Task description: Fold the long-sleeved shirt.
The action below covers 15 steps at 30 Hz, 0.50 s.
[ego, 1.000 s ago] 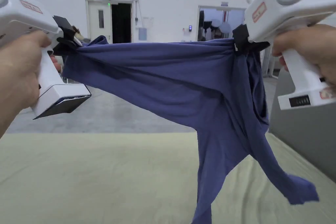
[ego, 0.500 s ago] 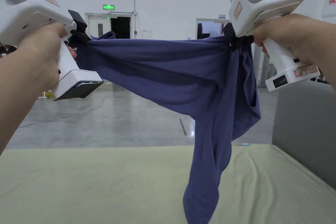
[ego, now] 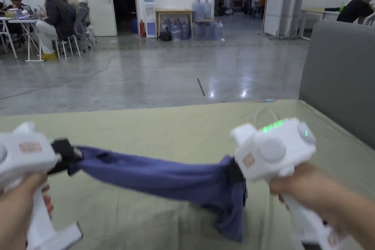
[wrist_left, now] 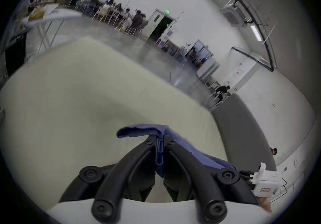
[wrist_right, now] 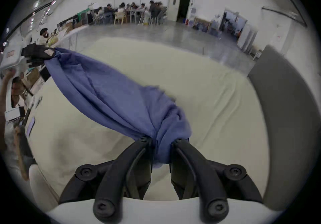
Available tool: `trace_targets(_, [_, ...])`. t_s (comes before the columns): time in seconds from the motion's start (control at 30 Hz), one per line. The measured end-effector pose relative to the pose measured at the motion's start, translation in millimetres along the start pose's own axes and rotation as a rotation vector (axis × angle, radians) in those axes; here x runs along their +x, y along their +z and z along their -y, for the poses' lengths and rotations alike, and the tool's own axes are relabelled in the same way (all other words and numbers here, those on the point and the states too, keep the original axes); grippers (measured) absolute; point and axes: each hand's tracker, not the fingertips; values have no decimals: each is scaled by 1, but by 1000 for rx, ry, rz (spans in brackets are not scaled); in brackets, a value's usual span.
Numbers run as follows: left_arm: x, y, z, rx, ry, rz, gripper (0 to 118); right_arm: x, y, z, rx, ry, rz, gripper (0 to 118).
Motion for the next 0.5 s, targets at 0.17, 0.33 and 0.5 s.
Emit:
trace_targets(0.17, [-87,18,114,-146,93,-82,3,-58,-29,127,-88,-41,-28,21])
trace_targets(0.33, [-135,51,183,-217,99,-125,3,-111,-17,213,-114,-32,-22,21])
trace_targets(0.5, [-166,91,229,-263,106,-180,3,-147,17,274,-135,-49,-14,20])
